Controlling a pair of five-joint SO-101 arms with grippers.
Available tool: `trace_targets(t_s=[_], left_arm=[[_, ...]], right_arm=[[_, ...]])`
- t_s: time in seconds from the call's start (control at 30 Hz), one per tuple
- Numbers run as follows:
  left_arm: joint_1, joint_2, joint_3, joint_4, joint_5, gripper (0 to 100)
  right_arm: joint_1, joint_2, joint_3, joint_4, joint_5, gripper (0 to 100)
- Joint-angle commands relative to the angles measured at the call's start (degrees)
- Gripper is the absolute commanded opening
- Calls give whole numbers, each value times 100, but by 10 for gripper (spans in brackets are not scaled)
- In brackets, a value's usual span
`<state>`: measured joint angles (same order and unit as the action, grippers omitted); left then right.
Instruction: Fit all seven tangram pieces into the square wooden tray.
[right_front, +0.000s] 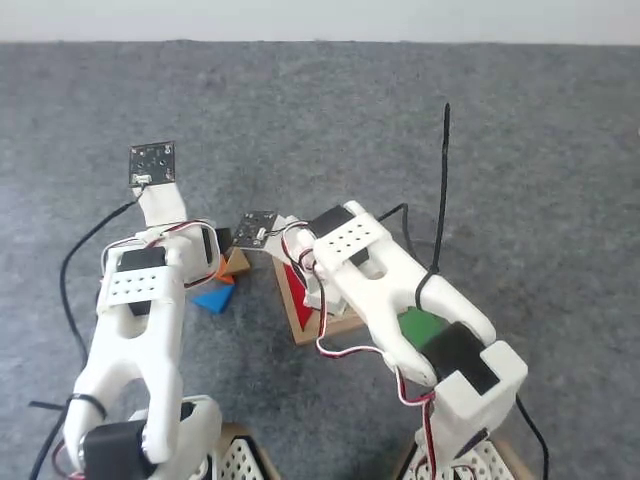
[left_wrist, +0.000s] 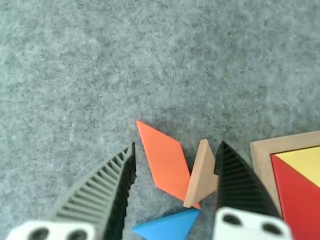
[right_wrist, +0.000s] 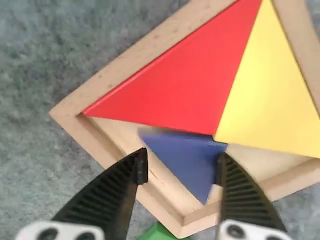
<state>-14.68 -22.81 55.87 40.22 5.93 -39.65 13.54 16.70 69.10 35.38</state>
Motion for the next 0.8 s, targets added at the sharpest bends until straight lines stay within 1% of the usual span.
trace_targets(t_s=[0.0, 0.1, 0.3, 0.4, 0.53, 0.6, 0.67, 0.77], left_arm=[[0, -193, -40, -105, -53, 250], [9, -193, -40, -105, -53, 250], [0, -193, -40, -105, -53, 250], [0, -193, -40, -105, -53, 250], [0, -193, -40, -105, -53, 250], [0, -193, -40, -105, -53, 250], [0, -193, -40, -105, -53, 250], [0, -193, -40, -105, -53, 250]], right_arm=[[4, -48, -53, 259, 79, 298], [-48, -286, -62, 488, 79, 355], [-57, -391, -62, 505, 79, 331], [-48, -277, -62, 514, 79, 266], [242, -198, -62, 549, 44, 111], [444, -198, -44, 585, 44, 54], [673, -242, -70, 725, 70, 28], [945, -330, -132, 910, 97, 27]])
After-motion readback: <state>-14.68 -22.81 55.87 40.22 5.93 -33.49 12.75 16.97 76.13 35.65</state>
